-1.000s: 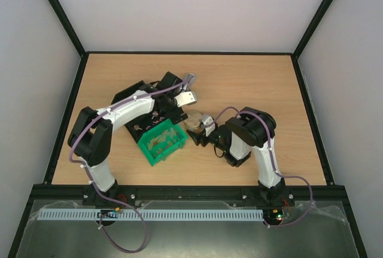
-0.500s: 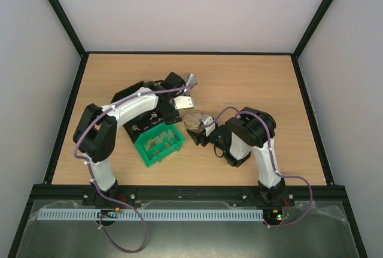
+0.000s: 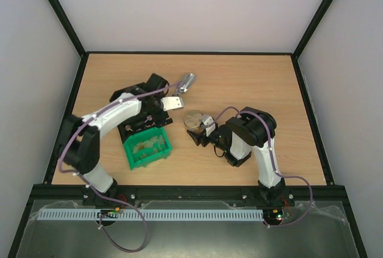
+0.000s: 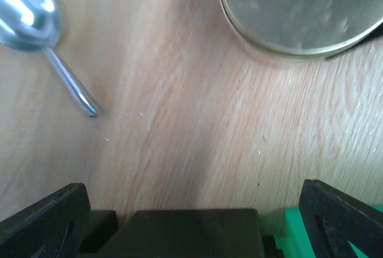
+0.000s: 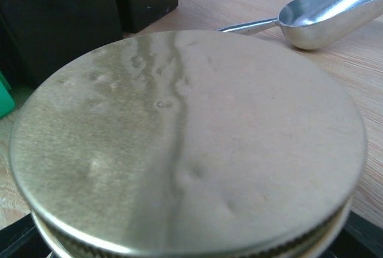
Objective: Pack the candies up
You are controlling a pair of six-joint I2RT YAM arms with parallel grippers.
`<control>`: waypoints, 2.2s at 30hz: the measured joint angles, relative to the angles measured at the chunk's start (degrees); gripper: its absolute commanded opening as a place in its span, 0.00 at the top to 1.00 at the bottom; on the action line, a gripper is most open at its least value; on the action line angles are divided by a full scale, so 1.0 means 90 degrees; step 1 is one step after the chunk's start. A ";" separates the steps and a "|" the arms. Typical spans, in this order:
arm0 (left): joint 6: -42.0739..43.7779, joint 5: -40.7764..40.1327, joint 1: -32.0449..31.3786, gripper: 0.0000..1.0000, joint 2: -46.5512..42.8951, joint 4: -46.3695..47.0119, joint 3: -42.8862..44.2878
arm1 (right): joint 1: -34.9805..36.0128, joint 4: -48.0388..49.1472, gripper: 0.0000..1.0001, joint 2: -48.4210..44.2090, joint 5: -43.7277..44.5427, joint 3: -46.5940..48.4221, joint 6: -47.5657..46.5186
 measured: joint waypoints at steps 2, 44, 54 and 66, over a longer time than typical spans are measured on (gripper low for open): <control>-0.0109 0.0342 0.0126 0.01 -0.0491 0.0515 -0.0430 | -0.0017 0.0002 0.18 0.0000 -0.0085 -0.0007 -0.0017; -0.0699 0.1467 -0.0522 0.01 -0.1129 0.2186 -0.1656 | -0.0024 0.0007 0.21 0.0000 -0.0935 -0.0027 -0.0180; -0.0661 0.1064 -0.0772 0.01 -0.1093 0.2397 -0.1659 | -0.0019 0.0007 0.21 0.0000 -0.0942 -0.0027 -0.0185; -0.0622 0.0760 -0.0959 0.01 -0.0731 0.2637 -0.1724 | -0.0019 0.0007 0.21 0.0000 -0.0950 -0.0027 -0.0185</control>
